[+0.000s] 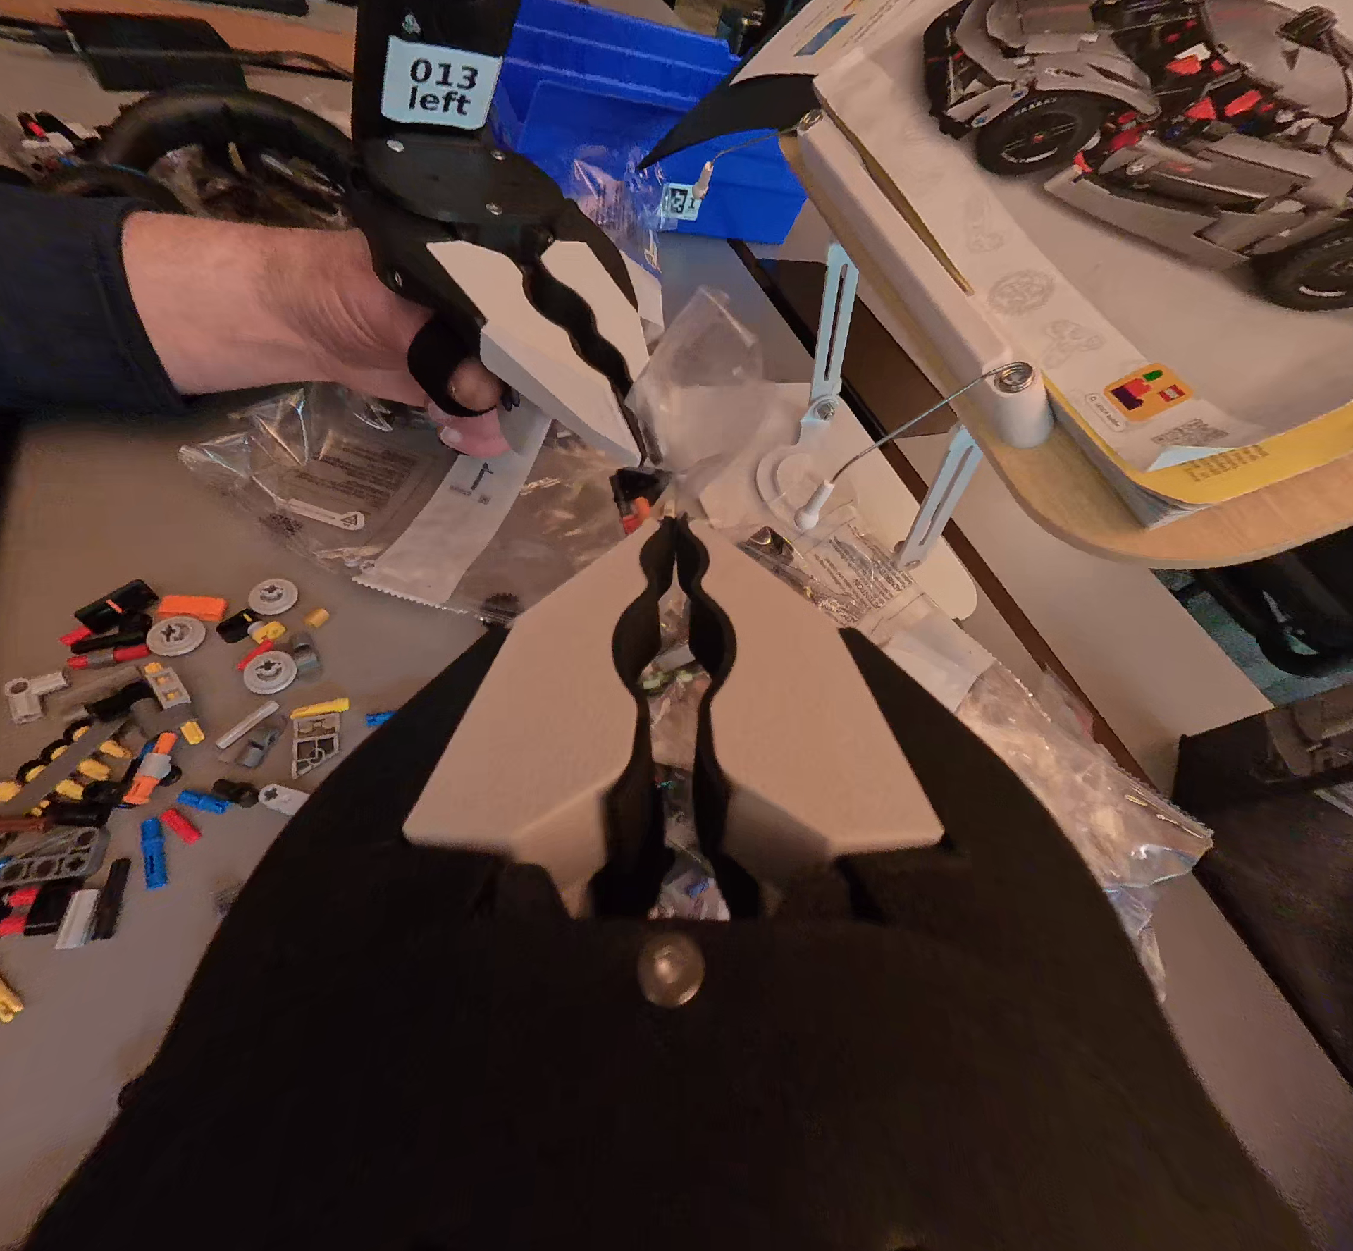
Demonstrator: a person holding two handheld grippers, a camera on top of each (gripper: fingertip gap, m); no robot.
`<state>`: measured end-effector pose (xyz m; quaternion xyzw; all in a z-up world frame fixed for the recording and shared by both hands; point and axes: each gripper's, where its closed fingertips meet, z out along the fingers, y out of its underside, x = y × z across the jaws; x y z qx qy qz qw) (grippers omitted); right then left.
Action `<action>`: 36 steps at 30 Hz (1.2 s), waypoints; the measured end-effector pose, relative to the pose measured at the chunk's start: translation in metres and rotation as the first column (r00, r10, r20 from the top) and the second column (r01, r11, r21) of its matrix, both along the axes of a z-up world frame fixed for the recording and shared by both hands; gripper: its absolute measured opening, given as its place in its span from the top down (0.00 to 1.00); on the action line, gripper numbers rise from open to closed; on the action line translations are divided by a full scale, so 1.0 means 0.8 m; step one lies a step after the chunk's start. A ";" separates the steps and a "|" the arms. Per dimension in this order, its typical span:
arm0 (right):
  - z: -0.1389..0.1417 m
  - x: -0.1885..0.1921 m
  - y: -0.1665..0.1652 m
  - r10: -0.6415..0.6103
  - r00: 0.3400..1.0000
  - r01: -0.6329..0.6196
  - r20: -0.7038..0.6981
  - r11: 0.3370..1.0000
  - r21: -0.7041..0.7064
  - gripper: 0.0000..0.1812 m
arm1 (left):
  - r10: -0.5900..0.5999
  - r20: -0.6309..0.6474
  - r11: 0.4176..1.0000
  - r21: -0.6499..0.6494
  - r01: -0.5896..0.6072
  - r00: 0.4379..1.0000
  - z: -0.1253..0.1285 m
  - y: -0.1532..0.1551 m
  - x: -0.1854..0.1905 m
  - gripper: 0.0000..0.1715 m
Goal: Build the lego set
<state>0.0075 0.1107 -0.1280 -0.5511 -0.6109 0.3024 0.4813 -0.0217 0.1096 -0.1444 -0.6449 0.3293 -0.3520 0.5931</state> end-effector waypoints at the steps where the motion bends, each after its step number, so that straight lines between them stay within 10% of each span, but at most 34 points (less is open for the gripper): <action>1: 0.002 0.001 0.001 -0.002 1.000 0.002 -0.010 1.000 -0.006 1.00 | -0.001 0.006 1.000 0.002 0.001 1.000 0.001 0.000 0.000 0.98; 36: 0.006 0.004 -0.003 0.038 0.998 -0.042 -0.056 0.997 -0.063 1.00 | -0.079 0.020 0.996 0.044 0.078 0.997 0.011 -0.018 0.008 1.00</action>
